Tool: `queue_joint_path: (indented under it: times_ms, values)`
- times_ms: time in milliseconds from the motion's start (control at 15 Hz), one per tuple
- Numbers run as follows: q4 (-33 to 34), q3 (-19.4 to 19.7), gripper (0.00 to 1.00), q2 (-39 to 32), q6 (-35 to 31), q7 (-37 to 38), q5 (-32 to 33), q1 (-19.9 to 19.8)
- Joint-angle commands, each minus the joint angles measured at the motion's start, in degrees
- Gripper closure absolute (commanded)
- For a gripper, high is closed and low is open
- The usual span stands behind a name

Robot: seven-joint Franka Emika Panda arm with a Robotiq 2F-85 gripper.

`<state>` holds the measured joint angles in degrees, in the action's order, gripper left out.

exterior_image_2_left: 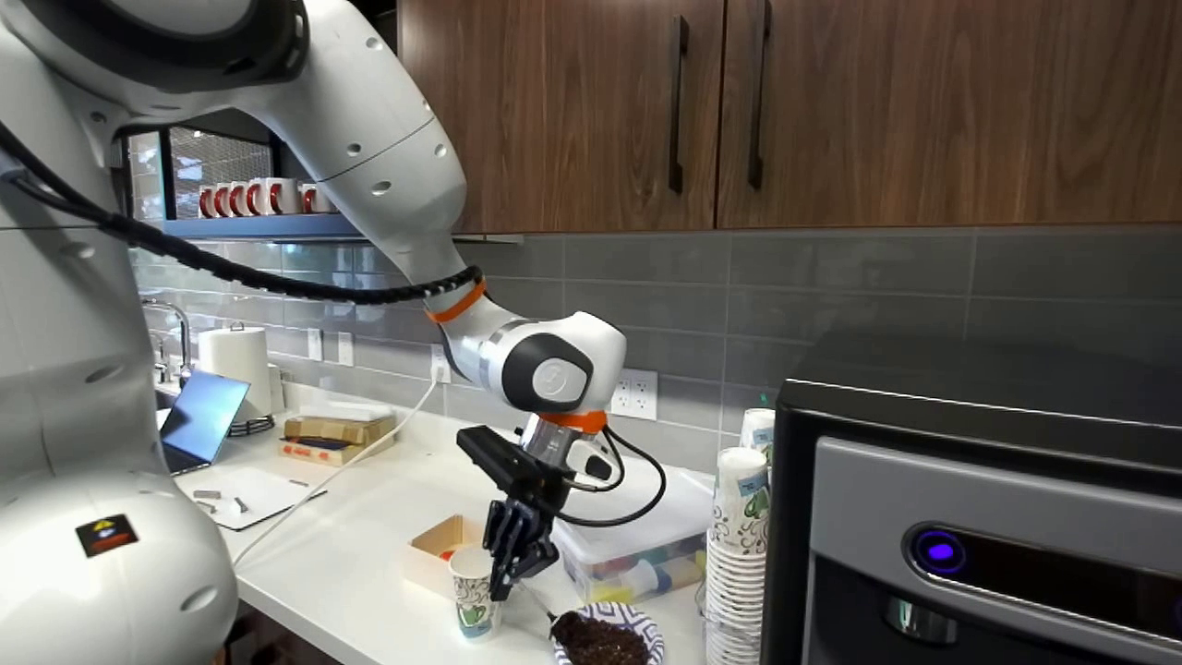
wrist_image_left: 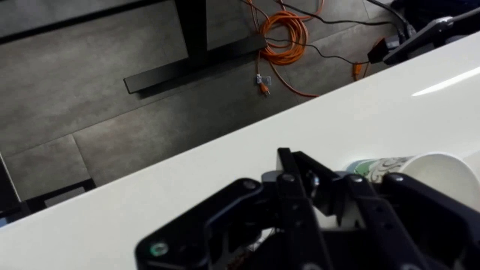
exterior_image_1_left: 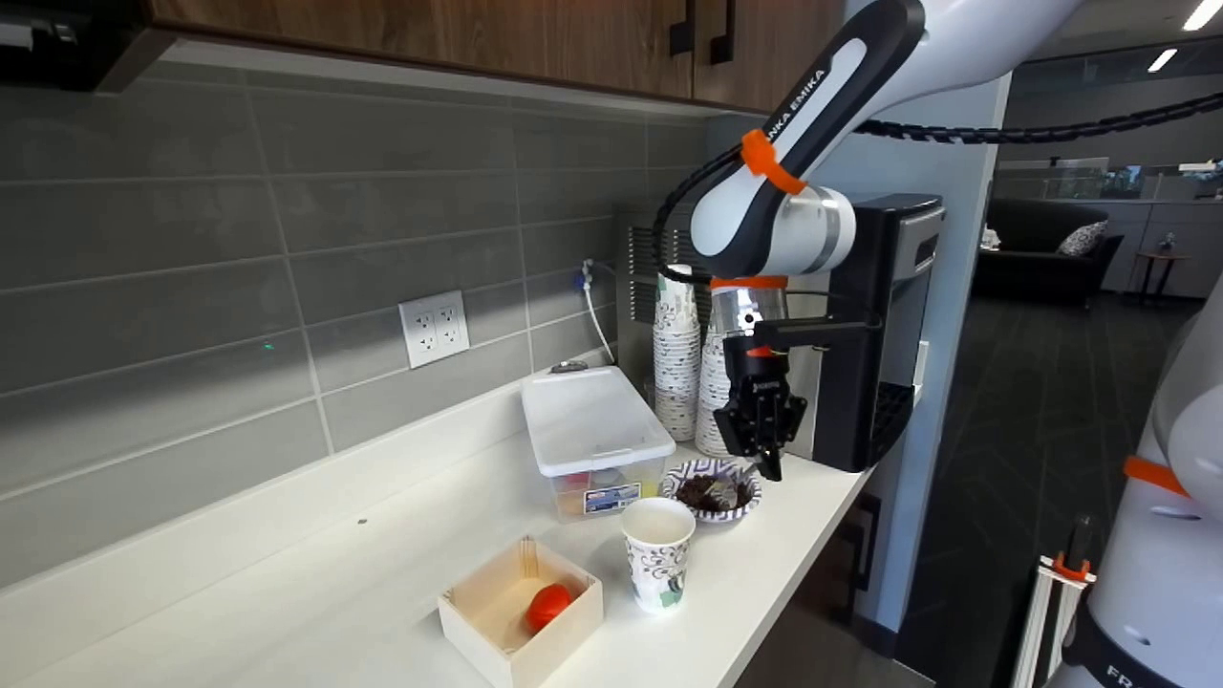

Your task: Use the silver spatula to stir the contents of the white plate

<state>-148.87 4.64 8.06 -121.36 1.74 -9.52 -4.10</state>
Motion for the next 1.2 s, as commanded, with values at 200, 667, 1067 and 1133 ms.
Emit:
queue_joint_path:
  times_ms: [200,667,1067,1133]
  values:
    - [0.0,-0.2,0.99,1.9,3.3,15.7,15.5,-3.5]
    - [-1.8,-1.1,0.99,3.1,-5.6,25.3,25.7,-4.5]
    - [-4.0,-3.3,0.99,2.0,-13.7,28.6,29.3,-4.1]
    - [-4.1,-3.6,0.99,1.5,-14.2,29.4,29.7,-4.2]
